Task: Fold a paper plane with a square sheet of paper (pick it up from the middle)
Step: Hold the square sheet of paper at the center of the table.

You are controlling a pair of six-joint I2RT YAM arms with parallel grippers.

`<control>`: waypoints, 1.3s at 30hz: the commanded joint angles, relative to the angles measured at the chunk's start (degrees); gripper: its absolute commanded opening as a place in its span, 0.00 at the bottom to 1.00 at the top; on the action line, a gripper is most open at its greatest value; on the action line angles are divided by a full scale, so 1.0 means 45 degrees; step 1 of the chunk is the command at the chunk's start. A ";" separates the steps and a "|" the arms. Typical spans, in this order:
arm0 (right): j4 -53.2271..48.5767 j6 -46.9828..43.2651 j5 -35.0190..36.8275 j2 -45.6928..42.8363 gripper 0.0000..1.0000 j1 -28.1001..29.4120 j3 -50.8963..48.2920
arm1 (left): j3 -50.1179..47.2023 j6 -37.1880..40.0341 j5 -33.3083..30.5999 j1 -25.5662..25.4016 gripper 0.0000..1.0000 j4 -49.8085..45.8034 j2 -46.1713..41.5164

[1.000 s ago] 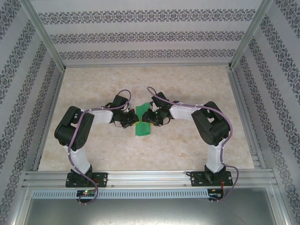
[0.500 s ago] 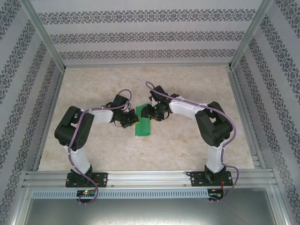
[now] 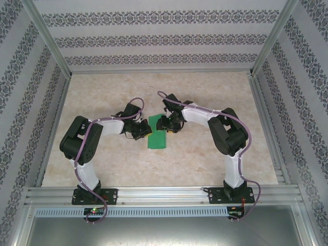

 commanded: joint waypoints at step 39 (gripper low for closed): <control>-0.1406 -0.2175 0.0800 0.1536 0.39 -0.0545 -0.0306 | 0.1132 0.0898 -0.0720 0.1137 0.08 -0.1833 -0.1874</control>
